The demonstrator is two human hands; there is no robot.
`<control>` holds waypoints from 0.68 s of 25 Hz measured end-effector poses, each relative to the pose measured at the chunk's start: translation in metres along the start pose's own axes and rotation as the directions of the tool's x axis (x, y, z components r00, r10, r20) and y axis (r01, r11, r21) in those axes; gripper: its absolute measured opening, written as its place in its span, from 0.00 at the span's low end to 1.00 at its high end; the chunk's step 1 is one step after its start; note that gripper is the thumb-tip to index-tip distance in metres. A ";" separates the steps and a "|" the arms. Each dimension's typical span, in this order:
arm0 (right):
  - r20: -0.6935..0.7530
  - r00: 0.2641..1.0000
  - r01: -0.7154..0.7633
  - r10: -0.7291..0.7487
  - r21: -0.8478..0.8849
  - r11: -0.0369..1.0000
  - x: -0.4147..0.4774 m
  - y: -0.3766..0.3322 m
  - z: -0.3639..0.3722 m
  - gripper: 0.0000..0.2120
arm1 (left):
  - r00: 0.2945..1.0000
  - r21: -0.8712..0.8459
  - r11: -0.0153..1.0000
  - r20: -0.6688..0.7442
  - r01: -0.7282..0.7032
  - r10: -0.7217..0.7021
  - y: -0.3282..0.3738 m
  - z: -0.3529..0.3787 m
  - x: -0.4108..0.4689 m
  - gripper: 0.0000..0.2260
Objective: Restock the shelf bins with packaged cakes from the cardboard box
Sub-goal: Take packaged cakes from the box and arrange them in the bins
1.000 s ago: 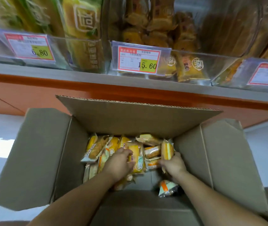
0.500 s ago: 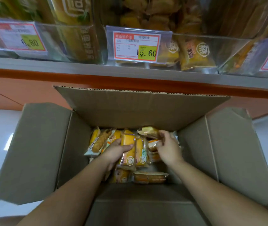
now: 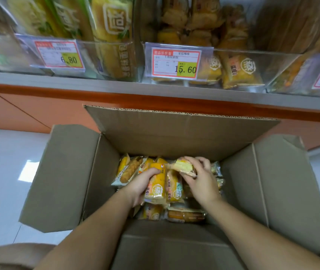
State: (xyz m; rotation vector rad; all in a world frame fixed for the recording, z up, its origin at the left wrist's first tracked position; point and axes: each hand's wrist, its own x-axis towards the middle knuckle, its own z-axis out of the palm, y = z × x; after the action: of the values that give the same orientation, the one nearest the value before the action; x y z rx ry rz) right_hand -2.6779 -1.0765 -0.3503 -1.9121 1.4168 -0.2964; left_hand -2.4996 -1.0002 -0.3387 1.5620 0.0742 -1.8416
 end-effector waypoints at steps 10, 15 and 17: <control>0.084 0.988 -0.154 0.129 0.574 0.804 -0.050 -0.048 -0.032 0.08 | 0.971 0.027 0.977 0.115 -0.213 0.209 -0.010 0.013 -0.026 0.33; 0.224 0.920 -0.359 0.321 0.809 0.466 -0.050 -0.055 -0.045 0.32 | 0.941 0.101 0.937 0.087 -0.335 0.327 -0.005 0.028 -0.052 0.28; 0.266 0.905 -0.390 0.333 0.831 0.397 -0.049 -0.061 -0.057 0.32 | 0.923 0.143 0.913 0.112 -0.383 0.369 0.005 0.035 -0.068 0.30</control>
State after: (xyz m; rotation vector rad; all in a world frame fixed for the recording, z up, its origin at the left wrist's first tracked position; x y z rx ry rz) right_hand -2.6836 -1.0477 -0.2575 -0.7108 1.2213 -0.6067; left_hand -2.5251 -0.9881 -0.2676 1.4815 -0.4003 -1.6311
